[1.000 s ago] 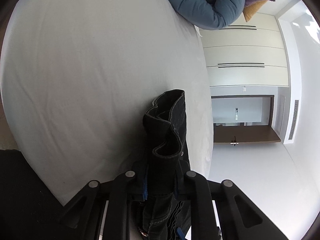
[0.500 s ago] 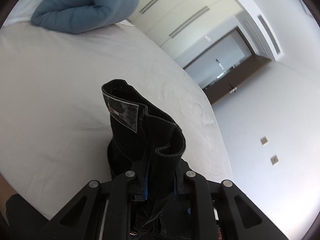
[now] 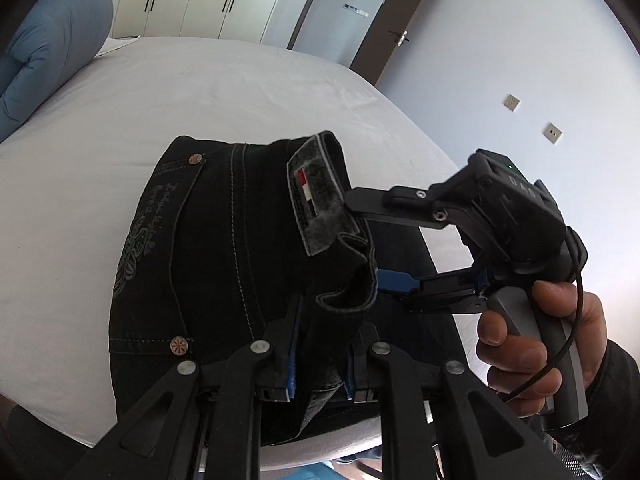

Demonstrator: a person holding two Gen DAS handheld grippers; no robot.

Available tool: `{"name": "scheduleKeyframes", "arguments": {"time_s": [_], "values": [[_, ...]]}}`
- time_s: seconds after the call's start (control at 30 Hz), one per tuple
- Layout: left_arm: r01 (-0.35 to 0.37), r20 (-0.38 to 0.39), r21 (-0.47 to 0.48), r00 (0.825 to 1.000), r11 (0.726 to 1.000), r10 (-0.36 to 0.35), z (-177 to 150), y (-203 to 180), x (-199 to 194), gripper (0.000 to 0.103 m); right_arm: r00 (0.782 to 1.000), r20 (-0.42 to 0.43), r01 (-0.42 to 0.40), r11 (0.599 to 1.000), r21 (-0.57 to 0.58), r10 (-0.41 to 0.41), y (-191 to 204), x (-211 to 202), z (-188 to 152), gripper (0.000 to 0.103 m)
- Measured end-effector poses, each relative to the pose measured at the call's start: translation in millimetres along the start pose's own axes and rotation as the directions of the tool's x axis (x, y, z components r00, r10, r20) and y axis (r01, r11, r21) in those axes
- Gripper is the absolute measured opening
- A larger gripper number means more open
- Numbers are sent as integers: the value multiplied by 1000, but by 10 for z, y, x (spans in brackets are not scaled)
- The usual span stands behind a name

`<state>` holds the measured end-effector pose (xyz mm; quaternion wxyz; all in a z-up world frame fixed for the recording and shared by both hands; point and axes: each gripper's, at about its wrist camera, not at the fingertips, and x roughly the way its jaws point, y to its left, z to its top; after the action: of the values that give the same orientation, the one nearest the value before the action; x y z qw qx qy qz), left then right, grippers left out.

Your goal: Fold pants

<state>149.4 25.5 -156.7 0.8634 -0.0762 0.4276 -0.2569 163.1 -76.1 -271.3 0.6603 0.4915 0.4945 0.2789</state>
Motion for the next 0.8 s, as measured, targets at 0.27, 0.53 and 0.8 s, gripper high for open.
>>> {"name": "scheduleKeyframes", "arguments": {"time_s": [0.27,0.53,0.8], "values": [[-42,-12,122,999,992,44,-8,-271,38,17,999,18,-47,999,-13,47,17,80,4,71],[-2,-57,205,998,979,14,-90,-579,121,17,986,23,165,984,-69,-164,-36,116,77,18],[51,-89,284,996,958,-26,-47,-1007,281,17,977,98,199,976,-90,-190,-159,-238,128,14]]}}
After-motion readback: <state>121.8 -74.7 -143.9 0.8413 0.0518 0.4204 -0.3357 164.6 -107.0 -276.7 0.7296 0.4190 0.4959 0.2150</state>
